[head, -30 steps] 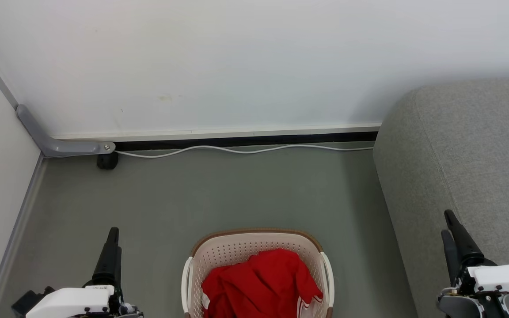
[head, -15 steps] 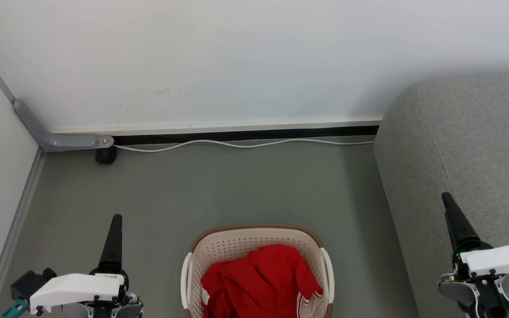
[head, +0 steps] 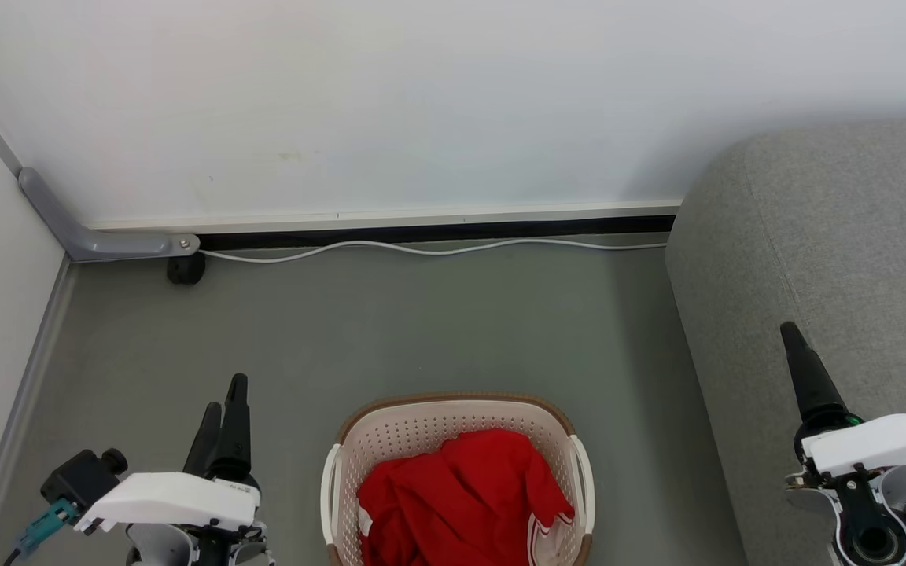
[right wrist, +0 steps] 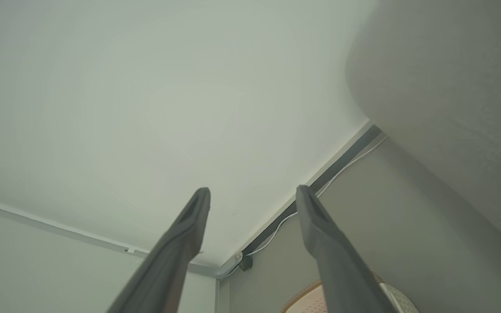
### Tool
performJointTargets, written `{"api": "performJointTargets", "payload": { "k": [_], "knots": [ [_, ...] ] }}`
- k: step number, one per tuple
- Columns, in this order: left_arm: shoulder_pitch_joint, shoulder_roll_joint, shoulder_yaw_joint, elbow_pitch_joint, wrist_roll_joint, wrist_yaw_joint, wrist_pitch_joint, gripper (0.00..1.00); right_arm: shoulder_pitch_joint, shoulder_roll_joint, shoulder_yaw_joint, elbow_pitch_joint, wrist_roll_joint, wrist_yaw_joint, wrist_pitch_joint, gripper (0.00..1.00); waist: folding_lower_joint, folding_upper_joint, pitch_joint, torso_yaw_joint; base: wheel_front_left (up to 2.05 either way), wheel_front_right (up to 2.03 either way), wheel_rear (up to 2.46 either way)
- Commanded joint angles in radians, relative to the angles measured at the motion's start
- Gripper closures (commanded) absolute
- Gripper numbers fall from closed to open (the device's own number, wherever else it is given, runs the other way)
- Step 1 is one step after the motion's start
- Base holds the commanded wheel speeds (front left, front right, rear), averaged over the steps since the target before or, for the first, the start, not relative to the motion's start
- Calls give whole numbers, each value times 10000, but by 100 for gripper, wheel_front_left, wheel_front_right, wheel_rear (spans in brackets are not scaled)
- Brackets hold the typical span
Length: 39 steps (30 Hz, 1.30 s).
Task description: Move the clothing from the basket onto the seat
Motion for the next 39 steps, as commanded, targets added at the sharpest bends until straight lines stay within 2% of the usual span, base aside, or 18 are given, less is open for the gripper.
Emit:
{"api": "performJointTargets", "payload": {
  "k": [1,5,20,39],
  "knots": [
    [-584,162,61,-291,515,109,-125,0,-552,-261,175,-185,-421,25,-208,0,-1,-1,18,0,0,0,0],
    [-644,170,-121,-283,1491,293,-271,0,-692,-392,371,-121,-1224,27,-355,0,-1,-1,73,-1,0,0,0],
    [-785,194,-420,-182,3627,806,-682,0,-988,-641,618,194,-3290,33,-765,0,-1,-1,98,-9,0,0,0],
    [-960,225,-616,-40,6036,1248,-1238,0,-1355,-861,802,640,-5608,40,-1321,0,-1,-1,84,-30,0,0,0]
  ]
}}
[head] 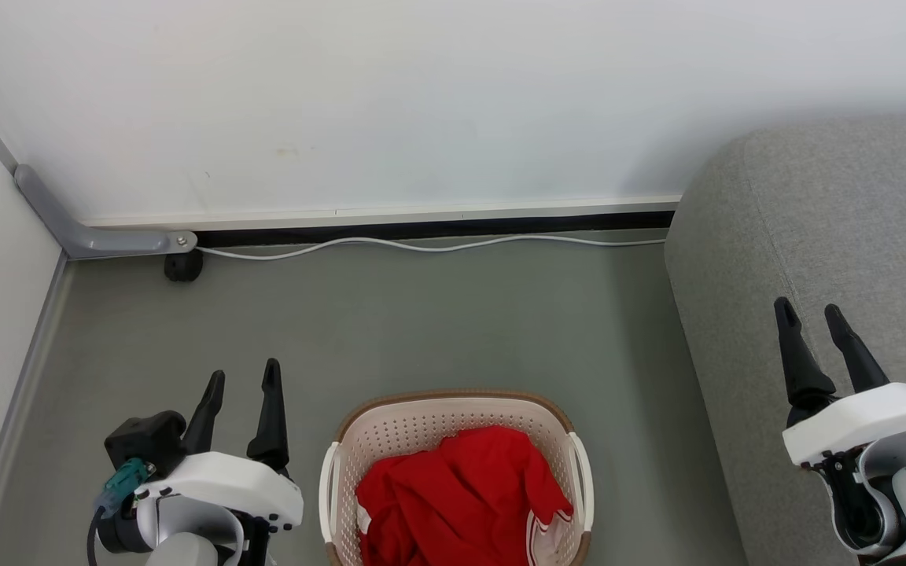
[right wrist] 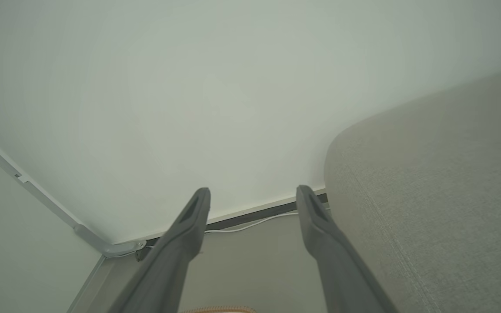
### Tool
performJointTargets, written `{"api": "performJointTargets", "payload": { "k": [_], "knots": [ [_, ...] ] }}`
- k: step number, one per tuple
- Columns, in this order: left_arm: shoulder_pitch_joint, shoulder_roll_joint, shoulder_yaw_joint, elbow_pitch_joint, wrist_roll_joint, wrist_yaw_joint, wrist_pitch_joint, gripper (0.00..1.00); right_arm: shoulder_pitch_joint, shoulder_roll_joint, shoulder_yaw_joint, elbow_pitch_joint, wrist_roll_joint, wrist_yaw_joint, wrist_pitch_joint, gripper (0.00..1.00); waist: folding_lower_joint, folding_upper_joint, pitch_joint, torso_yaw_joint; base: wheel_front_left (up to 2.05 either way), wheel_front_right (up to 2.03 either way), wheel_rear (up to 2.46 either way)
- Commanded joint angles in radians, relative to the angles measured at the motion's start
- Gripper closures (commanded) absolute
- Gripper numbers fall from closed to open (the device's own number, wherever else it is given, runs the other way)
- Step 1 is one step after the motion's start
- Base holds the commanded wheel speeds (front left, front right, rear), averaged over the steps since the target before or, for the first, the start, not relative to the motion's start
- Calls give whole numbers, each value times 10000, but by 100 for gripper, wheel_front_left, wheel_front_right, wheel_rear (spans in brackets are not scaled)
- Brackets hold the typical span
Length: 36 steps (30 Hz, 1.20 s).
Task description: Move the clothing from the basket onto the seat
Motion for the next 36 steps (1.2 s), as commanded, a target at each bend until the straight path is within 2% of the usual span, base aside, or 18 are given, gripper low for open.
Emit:
{"api": "performJointTargets", "payload": {
  "k": [1,29,36],
  "knots": [
    [-537,173,167,-226,377,161,-155,0,-424,-231,177,-190,-328,36,-205,0,0,-1,6,-2,0,0,0],
    [-934,218,-118,-290,3512,724,-947,0,-1078,-664,533,189,-3171,46,-997,0,0,-1,175,-61,0,0,0],
    [-956,219,-117,-278,3493,742,-964,0,-1080,-628,417,172,-3164,46,-1014,0,0,-1,214,-56,0,0,0]
  ]
}}
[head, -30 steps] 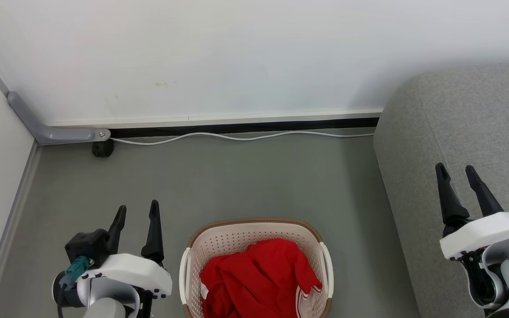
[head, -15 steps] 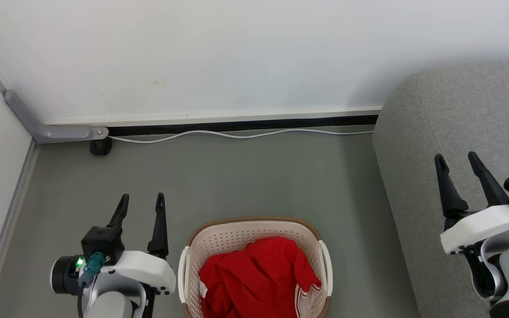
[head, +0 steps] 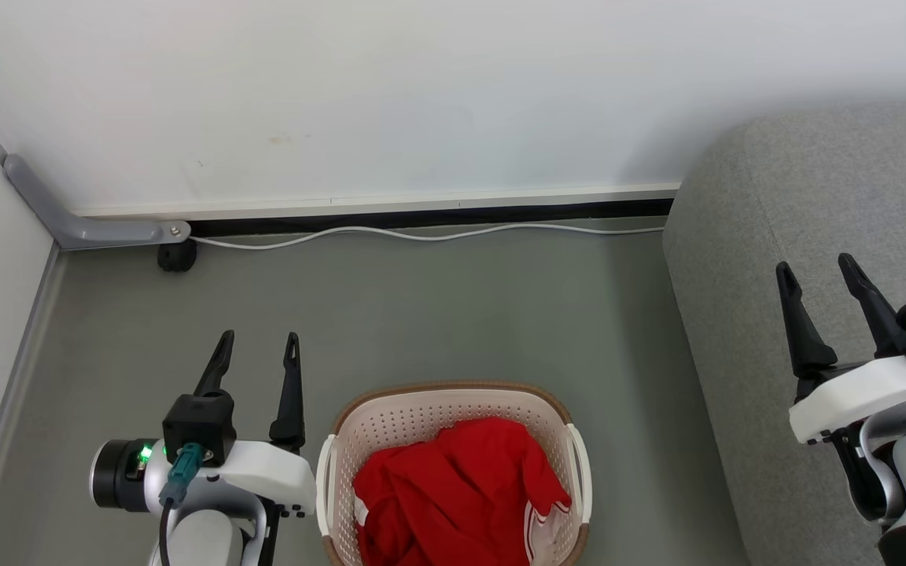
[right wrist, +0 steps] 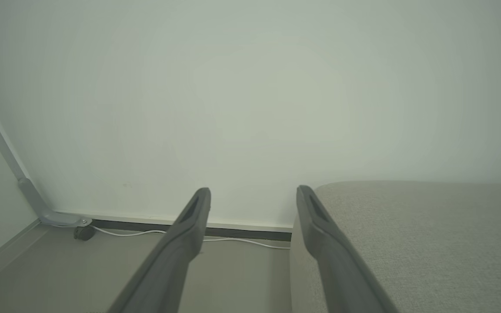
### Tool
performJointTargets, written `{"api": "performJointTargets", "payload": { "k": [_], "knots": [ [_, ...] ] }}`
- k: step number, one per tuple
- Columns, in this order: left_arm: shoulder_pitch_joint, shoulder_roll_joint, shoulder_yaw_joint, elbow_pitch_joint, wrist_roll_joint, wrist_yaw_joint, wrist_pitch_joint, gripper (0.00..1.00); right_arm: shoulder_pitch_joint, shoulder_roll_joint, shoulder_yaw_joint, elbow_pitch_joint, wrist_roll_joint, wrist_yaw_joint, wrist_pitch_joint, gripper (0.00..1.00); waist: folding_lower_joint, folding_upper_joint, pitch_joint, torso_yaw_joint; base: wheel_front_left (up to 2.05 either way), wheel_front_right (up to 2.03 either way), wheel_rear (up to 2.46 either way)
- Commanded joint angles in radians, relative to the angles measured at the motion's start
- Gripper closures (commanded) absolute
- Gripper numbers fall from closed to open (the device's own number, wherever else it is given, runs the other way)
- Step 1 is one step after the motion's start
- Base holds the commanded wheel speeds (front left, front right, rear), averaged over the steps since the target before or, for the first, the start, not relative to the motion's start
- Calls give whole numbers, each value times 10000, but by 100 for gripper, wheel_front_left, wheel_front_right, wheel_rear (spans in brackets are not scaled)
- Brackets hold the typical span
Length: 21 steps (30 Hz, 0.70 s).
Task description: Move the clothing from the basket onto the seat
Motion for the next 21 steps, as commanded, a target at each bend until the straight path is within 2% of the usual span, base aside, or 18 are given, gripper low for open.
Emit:
{"api": "performJointTargets", "payload": {
  "k": [1,11,21],
  "knots": [
    [-533,156,286,-228,29,111,-134,0,-261,-141,102,-219,-50,42,-143,0,0,0,17,3,0,0,0],
    [-513,156,163,-242,-480,155,-134,0,-321,-171,-22,-327,190,42,-143,0,0,0,281,7,0,0,0],
    [-766,156,-582,-232,-1153,463,-134,0,-667,-452,-139,-991,470,42,-143,0,0,0,1388,-7,0,0,0]
  ]
}}
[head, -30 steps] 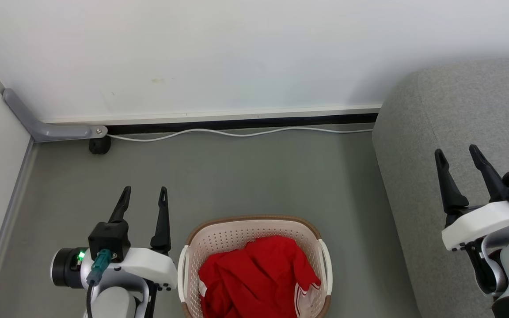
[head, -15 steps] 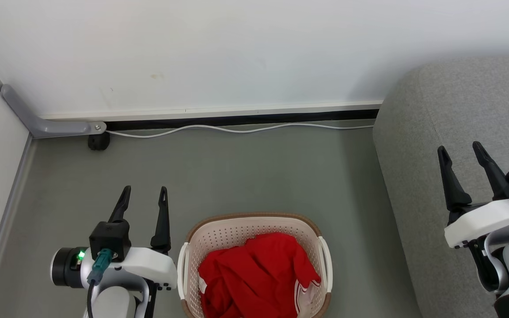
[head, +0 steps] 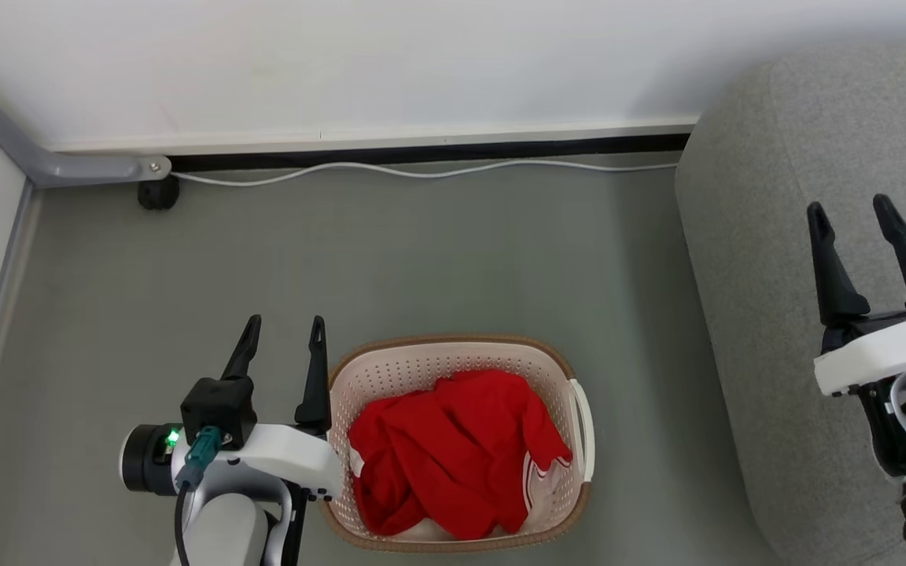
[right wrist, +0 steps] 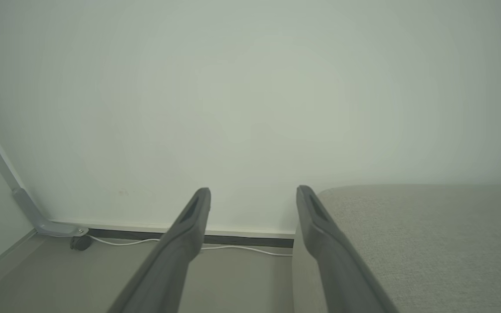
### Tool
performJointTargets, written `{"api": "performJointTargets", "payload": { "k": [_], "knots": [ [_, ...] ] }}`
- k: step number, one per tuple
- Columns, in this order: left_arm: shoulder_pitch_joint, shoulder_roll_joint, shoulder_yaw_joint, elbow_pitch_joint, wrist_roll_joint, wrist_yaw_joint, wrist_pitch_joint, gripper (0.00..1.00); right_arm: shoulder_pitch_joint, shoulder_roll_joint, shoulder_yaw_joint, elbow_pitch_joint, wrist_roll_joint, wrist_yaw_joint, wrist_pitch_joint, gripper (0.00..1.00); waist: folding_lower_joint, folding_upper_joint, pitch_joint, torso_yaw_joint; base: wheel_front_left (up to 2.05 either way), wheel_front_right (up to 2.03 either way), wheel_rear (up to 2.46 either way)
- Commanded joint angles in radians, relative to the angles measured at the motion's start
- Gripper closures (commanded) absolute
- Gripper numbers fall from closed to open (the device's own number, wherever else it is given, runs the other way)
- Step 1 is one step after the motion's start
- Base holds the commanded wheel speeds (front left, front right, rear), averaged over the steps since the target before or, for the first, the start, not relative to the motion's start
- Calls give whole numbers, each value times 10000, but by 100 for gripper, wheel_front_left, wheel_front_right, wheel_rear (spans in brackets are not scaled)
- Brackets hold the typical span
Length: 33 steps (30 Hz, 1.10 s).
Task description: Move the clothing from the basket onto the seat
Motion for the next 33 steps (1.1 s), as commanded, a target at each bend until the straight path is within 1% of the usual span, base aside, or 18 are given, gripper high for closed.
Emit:
{"api": "performJointTargets", "payload": {
  "k": [1,9,19,26,33],
  "knots": [
    [-430,118,208,-235,-129,142,-132,0,-236,-218,107,-345,104,42,-136,0,-1,0,354,-21,0,0,0],
    [-934,118,-788,-192,-930,649,-132,0,-771,-658,8,-1197,457,42,-136,0,-1,0,1770,-129,0,0,0],
    [-1987,118,-2243,473,-1912,1075,-132,0,-1478,-1193,-152,-2161,867,42,-136,0,-1,0,3739,-355,0,0,0],
    [-2945,118,-3213,1215,-2519,1244,-132,0,-1881,-1398,-182,-2695,1059,42,-136,0,-1,0,4901,-615,0,0,0],
    [-3854,118,-3797,2005,-3063,1240,-132,0,-2335,-1337,-151,-3163,1176,42,-136,0,-1,0,5819,-955,0,0,0]
  ]
}}
